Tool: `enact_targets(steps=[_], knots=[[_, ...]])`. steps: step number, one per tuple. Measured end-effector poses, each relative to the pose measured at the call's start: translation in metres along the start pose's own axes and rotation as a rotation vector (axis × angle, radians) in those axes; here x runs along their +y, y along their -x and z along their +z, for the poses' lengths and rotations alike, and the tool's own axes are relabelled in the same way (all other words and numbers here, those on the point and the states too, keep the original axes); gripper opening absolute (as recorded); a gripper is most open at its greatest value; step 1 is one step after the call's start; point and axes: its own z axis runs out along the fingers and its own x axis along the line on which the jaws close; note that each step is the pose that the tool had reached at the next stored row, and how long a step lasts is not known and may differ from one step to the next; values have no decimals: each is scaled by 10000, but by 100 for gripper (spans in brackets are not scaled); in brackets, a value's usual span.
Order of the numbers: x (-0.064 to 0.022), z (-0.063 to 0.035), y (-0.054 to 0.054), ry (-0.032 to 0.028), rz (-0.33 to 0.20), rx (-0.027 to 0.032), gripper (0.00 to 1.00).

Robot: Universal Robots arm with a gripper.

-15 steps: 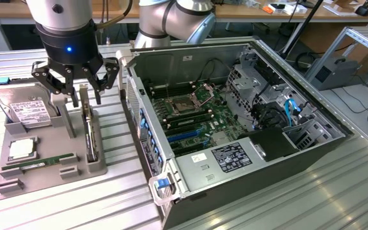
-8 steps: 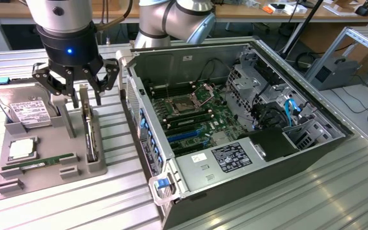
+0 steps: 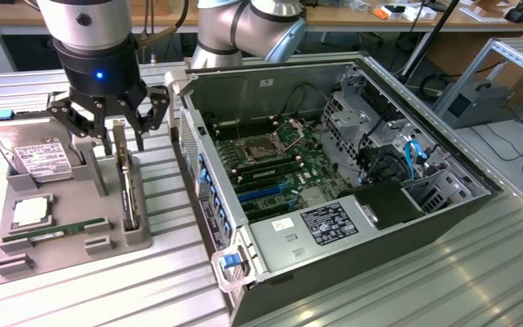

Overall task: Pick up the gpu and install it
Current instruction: 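Pick up the gpu and move the gpu toward the slot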

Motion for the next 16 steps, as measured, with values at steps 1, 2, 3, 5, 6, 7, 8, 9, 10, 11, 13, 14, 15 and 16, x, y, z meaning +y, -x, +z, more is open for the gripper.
enact_targets(steps=[1,2,3,5,6,7,8,9,10,11,13,14,15,16], knots=[[0,3,0,0,0,0,48],[0,5,0,0,0,0,48],[0,8,0,0,0,0,48],[-1,12,-1,0,0,0,48],[-1,15,-1,0,0,0,48],[-1,21,-1,0,0,0,48],[-1,28,-1,0,0,-1,48],[-1,32,-1,0,0,-1,48],[-2,41,-1,1,0,-1,48],[-2,47,-1,0,0,-1,48],[-3,56,-2,0,0,0,48],[-3,60,-2,0,0,0,48],[-4,66,-3,0,0,0,48],[-4,75,-3,0,-1,0,48]])
